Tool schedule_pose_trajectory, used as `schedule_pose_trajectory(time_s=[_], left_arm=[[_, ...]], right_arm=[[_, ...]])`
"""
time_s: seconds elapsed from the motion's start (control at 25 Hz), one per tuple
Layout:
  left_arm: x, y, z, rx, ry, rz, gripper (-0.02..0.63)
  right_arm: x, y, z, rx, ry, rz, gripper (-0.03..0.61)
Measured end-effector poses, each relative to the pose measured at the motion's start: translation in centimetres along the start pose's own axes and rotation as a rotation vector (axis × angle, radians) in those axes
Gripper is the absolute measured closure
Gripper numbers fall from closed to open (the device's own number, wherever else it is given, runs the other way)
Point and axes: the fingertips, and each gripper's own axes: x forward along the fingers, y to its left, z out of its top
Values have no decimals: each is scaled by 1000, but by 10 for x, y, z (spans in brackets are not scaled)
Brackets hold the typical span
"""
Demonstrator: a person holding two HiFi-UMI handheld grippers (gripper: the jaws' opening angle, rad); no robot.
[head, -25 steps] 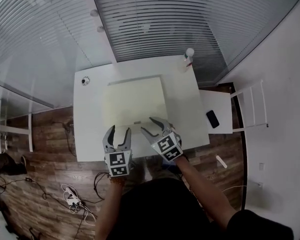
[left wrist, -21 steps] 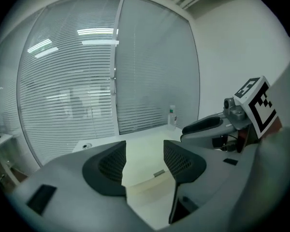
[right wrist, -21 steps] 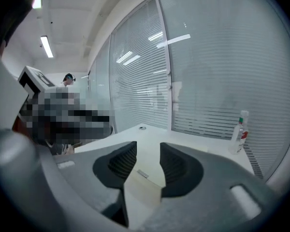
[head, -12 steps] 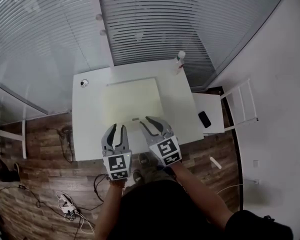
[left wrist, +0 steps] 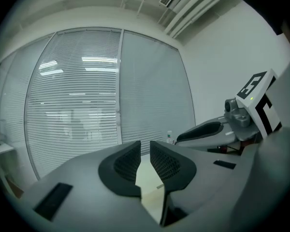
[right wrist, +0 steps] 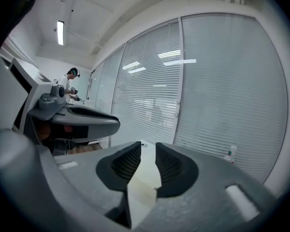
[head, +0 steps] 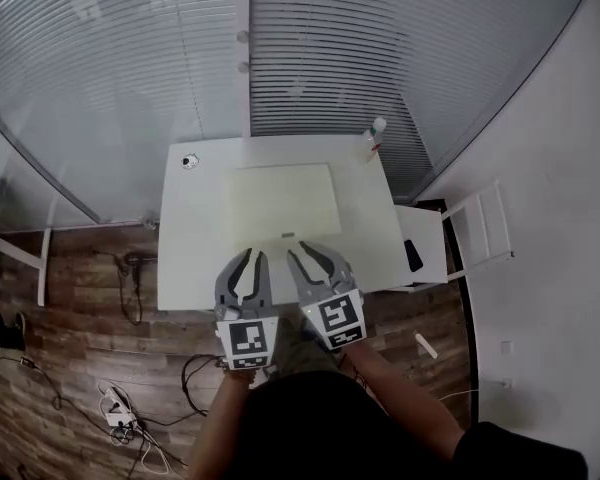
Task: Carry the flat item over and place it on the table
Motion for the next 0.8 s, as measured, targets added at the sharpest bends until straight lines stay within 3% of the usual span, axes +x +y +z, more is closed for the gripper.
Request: schedule_pose_trajectory(time_s=[0.16, 0.44, 0.56, 0.8], left_arm=[[-7, 3, 8, 23, -21, -8, 555], [-15, 8, 27, -6, -55, -6, 555], [-17, 2, 27, 36, -75, -34, 555], [-19, -1, 9, 14, -65, -47, 555]], right_arm=[[-2, 13, 11, -45, -17, 10, 499], [-3, 13, 22, -73, -21, 3, 499], [-4, 15, 21, -88, -3, 0, 500], [-2, 23, 13, -82, 9, -10, 500]])
